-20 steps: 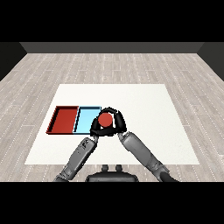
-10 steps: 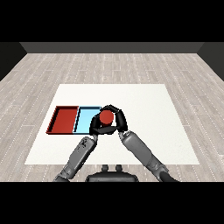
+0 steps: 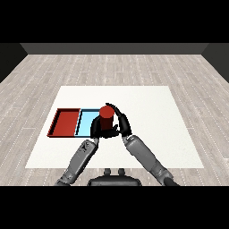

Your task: Pick the red can and put it in the red box

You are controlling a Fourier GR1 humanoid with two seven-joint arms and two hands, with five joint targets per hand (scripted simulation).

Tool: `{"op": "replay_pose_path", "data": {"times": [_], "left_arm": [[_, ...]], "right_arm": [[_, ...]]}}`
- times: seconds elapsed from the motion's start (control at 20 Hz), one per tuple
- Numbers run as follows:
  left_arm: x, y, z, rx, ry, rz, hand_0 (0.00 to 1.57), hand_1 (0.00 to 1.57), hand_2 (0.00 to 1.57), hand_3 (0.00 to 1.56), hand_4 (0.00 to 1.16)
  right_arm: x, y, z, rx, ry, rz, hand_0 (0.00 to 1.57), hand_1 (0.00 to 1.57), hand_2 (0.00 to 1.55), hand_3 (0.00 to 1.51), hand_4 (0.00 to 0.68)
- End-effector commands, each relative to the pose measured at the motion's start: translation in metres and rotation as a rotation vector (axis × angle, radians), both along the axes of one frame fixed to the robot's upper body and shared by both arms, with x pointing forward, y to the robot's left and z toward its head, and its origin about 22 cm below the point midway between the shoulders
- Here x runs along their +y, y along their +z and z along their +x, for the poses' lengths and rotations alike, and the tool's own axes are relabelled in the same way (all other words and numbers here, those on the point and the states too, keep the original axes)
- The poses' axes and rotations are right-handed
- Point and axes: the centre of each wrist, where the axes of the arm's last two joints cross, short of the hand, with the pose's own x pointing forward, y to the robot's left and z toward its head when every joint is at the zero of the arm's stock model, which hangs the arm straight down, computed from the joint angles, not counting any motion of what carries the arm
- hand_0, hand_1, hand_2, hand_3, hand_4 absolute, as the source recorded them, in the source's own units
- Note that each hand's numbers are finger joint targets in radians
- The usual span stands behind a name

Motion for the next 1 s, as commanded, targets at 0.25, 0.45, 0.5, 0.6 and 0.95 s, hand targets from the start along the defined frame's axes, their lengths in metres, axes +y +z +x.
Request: {"op": "replay_pose_path", "data": {"times": [0.25,0.45,0.5,0.6,0.95], "left_arm": [[0.02,-0.005,0.007,-0.02,0.058,0.06,1.57,1.57,1.57,1.5,1.13],[0.035,-0.001,0.016,-0.008,0.073,0.073,1.57,1.57,1.57,1.5,1.12],[0.034,0.0,0.002,-0.018,0.082,0.083,1.57,1.57,1.57,1.49,1.12],[0.046,0.019,0.018,-0.01,0.131,0.102,1.57,1.57,1.57,1.48,1.12],[0.101,-0.015,0.018,0.024,0.252,0.182,1.57,1.57,1.57,1.49,1.12]], "right_arm": [[-0.039,0.022,-0.006,-0.039,-0.049,0.081,0.0,0.0,0.0,0.0,0.0],[-0.077,0.027,-0.025,-0.066,-0.034,0.125,0.0,0.0,0.0,0.0,0.0],[-0.076,0.016,-0.031,-0.025,-0.068,0.15,0.0,0.0,0.0,0.0,0.0],[-0.092,0.022,-0.013,-0.069,-0.073,0.203,0.0,0.0,0.0,0.0,0.0],[-0.161,0.0,-0.057,-0.061,-0.191,0.203,0.0,0.0,0.0,0.0,0.0]]}}
